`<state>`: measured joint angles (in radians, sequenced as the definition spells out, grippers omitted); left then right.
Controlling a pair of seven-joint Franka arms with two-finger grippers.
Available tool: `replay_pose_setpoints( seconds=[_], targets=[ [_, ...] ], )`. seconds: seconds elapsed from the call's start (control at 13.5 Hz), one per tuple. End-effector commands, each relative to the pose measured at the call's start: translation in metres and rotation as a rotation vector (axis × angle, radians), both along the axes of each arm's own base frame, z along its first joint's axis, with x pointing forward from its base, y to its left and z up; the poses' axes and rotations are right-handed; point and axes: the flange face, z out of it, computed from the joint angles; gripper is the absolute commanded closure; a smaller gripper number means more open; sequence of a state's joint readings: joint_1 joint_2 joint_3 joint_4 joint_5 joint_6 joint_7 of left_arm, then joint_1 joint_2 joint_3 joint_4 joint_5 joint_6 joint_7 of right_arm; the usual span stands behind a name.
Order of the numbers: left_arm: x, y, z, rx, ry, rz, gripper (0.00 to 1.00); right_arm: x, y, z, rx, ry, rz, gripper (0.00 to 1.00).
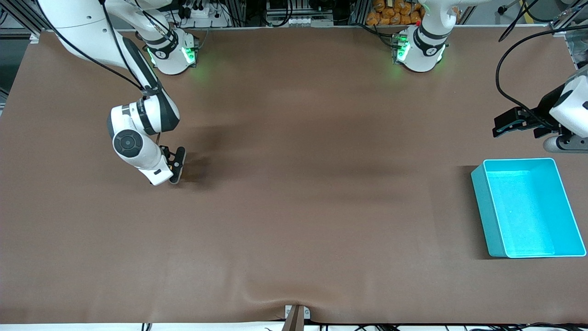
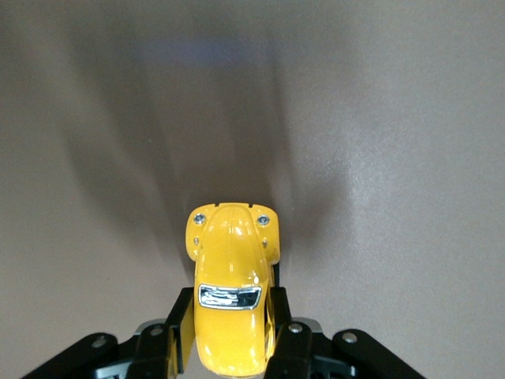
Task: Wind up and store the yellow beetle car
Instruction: 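Drag the car backward along the table with the right gripper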
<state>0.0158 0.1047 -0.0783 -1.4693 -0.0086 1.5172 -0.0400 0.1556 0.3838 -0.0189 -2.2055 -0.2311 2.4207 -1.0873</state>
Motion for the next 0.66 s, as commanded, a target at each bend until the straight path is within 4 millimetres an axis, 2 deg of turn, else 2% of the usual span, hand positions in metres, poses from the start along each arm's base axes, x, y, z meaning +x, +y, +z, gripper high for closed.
replay_pose_setpoints(
  seconds=[0.0, 0.59],
  targets=[
    [0.002, -0.003, 0.002, 0.023, -0.011, -0.003, 0.0, -0.001, -0.026, -0.028, -0.022, -0.006, 0.021, 0.85],
    [0.003, -0.005, 0.0, 0.024, -0.008, -0.003, 0.0, 0.003, -0.057, -0.032, -0.047, -0.024, 0.049, 0.85]
  ],
)
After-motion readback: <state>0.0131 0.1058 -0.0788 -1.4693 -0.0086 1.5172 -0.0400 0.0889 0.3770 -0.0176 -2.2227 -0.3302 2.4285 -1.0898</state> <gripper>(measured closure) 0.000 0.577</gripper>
